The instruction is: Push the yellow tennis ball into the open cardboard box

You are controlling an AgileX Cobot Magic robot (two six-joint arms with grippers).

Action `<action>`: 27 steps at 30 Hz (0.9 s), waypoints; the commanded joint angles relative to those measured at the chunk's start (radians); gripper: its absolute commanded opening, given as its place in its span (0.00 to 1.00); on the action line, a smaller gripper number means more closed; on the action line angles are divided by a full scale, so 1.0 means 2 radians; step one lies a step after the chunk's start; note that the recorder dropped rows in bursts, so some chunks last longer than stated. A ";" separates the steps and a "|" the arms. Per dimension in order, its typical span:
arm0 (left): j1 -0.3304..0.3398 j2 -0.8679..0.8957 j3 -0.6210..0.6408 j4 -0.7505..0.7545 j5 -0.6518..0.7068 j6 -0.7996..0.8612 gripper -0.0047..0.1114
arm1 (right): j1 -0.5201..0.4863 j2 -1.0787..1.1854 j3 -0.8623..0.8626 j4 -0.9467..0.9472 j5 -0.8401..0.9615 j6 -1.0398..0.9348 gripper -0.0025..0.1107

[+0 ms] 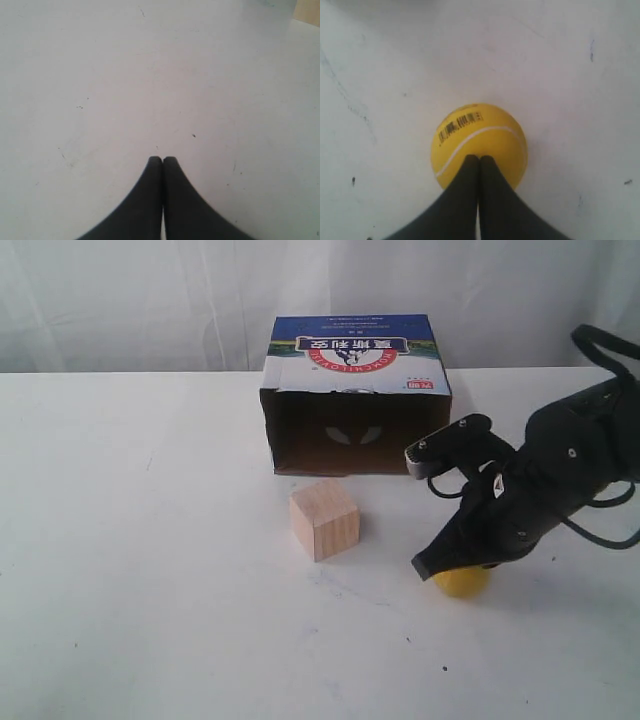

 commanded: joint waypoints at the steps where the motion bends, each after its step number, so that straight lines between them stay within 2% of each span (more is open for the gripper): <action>1: -0.003 -0.003 0.002 0.001 0.009 0.001 0.04 | -0.006 0.024 0.002 -0.002 -0.005 0.005 0.02; 9: -0.003 -0.003 0.002 0.001 0.009 0.001 0.04 | -0.006 0.025 -0.001 -0.002 -0.028 0.005 0.02; 15: -0.003 -0.003 0.002 0.001 0.009 0.001 0.04 | -0.006 0.025 -0.037 -0.015 -0.038 0.004 0.02; 22: -0.003 -0.003 0.002 0.001 0.009 0.001 0.04 | -0.006 -0.013 -0.071 -0.016 -0.002 0.004 0.02; 27: -0.003 -0.003 0.002 0.001 0.009 0.001 0.04 | -0.006 -0.054 -0.072 -0.024 0.067 0.005 0.02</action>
